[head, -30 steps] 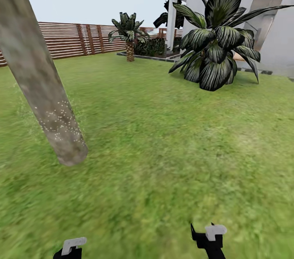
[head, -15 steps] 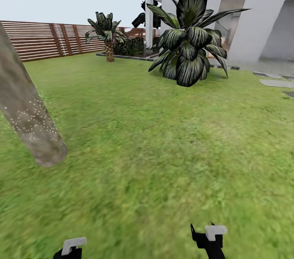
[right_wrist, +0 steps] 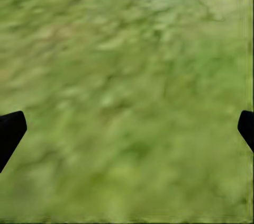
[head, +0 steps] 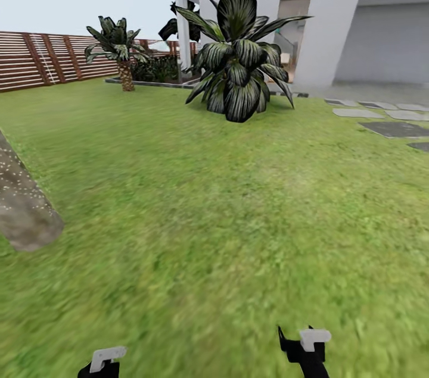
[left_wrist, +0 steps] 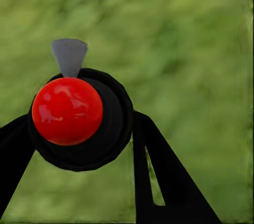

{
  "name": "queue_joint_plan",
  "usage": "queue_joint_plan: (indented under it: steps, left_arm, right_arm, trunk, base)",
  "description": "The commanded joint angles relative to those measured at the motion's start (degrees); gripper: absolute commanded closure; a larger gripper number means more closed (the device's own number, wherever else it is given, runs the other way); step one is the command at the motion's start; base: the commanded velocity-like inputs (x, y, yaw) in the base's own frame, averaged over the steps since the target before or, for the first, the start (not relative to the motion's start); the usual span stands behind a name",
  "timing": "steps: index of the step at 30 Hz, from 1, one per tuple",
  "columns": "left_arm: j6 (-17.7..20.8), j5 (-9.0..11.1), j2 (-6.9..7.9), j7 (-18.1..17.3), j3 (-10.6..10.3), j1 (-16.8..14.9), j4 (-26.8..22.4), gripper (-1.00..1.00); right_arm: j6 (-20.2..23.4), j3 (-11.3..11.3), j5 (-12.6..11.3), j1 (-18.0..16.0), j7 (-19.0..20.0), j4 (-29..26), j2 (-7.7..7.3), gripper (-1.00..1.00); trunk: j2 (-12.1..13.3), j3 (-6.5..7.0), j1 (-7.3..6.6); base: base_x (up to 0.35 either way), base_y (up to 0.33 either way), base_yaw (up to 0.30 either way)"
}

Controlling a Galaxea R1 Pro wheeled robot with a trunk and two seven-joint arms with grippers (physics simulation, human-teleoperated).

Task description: In the garden, pick up the pesticide atomizer on the floor and spray pesticide onto both trees until each tree trunk is fully covered.

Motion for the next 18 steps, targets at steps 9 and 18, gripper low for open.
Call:
queue_joint_plan:
  steps: [9,18]
  left_arm:
    - [0.0,0.0,0.14,0.0,0.1,0.0,0.0,1.00]
    - [0.0,0.0,0.15,0.0,0.1,0.0,0.0,1.00]
  right_arm:
    - [0.0,0.0,0.0,0.0,-0.1,0.0,0.06,-1.00]
    - [0.0,0.1,0.0,0.0,-0.1,0.0,0.06,-1.00]
  trunk:
    - [0.0,0.00,0.00]
    - [0.0,0.00,0.00]
  base:
    - [-0.063,-0.077,-0.209]
    - [0.000,0.000,-0.256]
